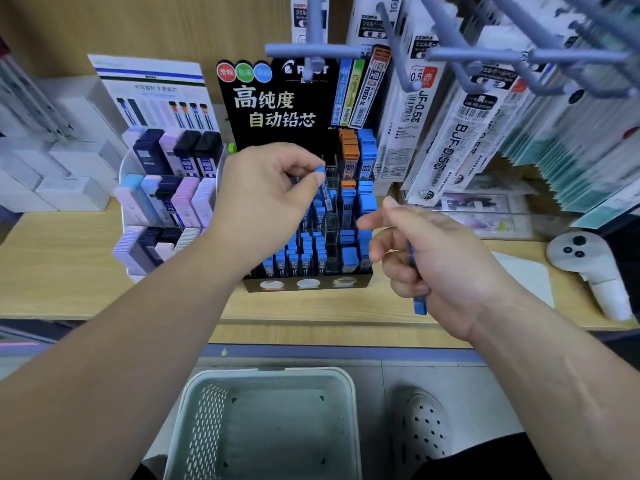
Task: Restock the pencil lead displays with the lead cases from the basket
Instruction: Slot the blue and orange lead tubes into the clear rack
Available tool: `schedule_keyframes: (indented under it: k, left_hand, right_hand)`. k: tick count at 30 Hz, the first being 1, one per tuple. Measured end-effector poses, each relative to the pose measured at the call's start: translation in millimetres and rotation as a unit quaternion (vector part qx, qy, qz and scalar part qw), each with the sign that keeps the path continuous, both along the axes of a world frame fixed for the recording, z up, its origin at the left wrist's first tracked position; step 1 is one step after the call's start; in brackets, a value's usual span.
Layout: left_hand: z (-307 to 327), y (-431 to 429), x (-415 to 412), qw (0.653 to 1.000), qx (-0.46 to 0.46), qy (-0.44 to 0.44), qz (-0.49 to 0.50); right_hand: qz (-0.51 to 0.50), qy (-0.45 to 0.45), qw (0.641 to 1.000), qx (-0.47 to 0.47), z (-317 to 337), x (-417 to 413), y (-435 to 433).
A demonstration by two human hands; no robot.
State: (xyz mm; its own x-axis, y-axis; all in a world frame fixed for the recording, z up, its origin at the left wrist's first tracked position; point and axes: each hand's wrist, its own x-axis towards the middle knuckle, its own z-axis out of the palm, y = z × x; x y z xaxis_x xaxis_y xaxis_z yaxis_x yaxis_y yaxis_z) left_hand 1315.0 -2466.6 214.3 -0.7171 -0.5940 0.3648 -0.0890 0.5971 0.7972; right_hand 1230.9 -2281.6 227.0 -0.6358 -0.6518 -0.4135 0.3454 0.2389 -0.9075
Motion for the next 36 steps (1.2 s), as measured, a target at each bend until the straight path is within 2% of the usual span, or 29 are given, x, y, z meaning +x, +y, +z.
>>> schedule_keyframes:
  k: [13,17,21,23,26,29,32,33,35,36]
  left_hand:
    - [-13,2,-17,0.988,-0.143,-0.057,0.033]
    - [-7,4,-23,0.982,-0.14,-0.11,0.069]
    - [0,6,-25,0.98,-0.13,-0.135,0.064]
    - [1,5,-22,0.982,-0.122,-0.129,0.066]
    - [4,8,-15,0.989,-0.102,-0.064,0.083]
    - [9,24,-6,0.998,-0.037,-0.024,0.044]
    - [6,45,3,0.986,0.12,-0.106,-0.047]
    - [3,51,6,0.967,0.212,-0.124,-0.066]
    - [-4,60,14,0.902,0.407,-0.118,-0.085]
    - [-8,62,17,0.87,0.471,-0.11,-0.094]
  right_hand:
    - [-0.008,-0.012,1.0,-0.012,1,-2,3]
    - [-0.034,-0.068,0.995,-0.07,-1,-5,0]
    - [-0.067,-0.096,0.985,-0.129,-5,-10,-3]
    - [-0.08,-0.095,0.981,-0.148,-5,-11,-8]
    - [-0.096,-0.09,0.974,-0.182,-2,-9,-14]
    - [-0.115,-0.082,0.96,-0.24,2,-7,-20]
    - [-0.13,-0.074,0.946,-0.288,6,-6,-24]
    - [-0.133,-0.073,0.943,-0.297,6,-5,-25]
    - [-0.131,-0.065,0.941,-0.306,6,-4,-27]
    - [-0.126,-0.057,0.942,-0.307,5,-2,-27]
